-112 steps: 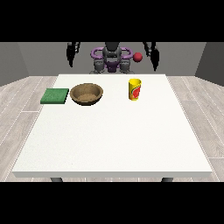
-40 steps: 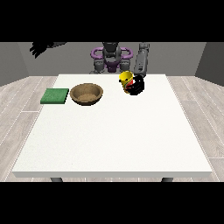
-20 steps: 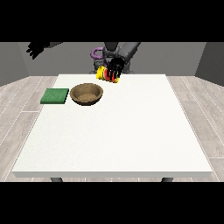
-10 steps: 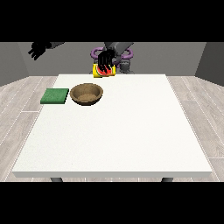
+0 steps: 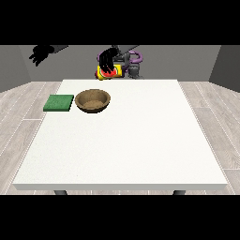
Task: Pick the cup and pour the ball into the bowl, then pick the bowl and place it on the pad
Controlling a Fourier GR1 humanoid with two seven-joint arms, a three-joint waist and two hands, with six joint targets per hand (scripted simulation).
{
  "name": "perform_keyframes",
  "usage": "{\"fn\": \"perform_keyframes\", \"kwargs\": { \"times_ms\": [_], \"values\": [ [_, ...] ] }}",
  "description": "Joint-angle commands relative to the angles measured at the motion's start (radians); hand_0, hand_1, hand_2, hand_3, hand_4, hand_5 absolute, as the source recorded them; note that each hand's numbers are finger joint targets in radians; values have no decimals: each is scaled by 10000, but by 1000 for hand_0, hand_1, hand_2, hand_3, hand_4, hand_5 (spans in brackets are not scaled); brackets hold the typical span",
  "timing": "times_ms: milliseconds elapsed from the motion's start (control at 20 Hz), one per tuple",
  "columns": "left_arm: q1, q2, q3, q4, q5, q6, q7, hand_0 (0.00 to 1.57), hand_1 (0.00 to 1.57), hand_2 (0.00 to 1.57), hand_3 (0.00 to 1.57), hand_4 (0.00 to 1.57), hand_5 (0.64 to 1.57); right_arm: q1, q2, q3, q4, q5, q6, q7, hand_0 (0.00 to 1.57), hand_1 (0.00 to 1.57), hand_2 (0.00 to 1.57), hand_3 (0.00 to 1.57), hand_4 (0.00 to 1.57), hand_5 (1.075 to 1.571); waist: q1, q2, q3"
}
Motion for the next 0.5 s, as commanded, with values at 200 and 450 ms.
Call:
{"fn": "perform_keyframes", "kwargs": {
  "times_ms": [200,450],
  "values": [
    [961,459,1937,-1921,1505,2076,-691,805,805,1571,1563,1168,1561,77,-642,-725,475,-89,-526,80,0,0,0,50,713,1548,1590,-230,-35],
    [1138,1059,4974,-3383,4821,3044,-2210,635,635,936,669,1285,1545,224,-246,-698,339,-27,-890,-103,0,0,0,132,777,1559,2292,61,-117]
  ]
}}
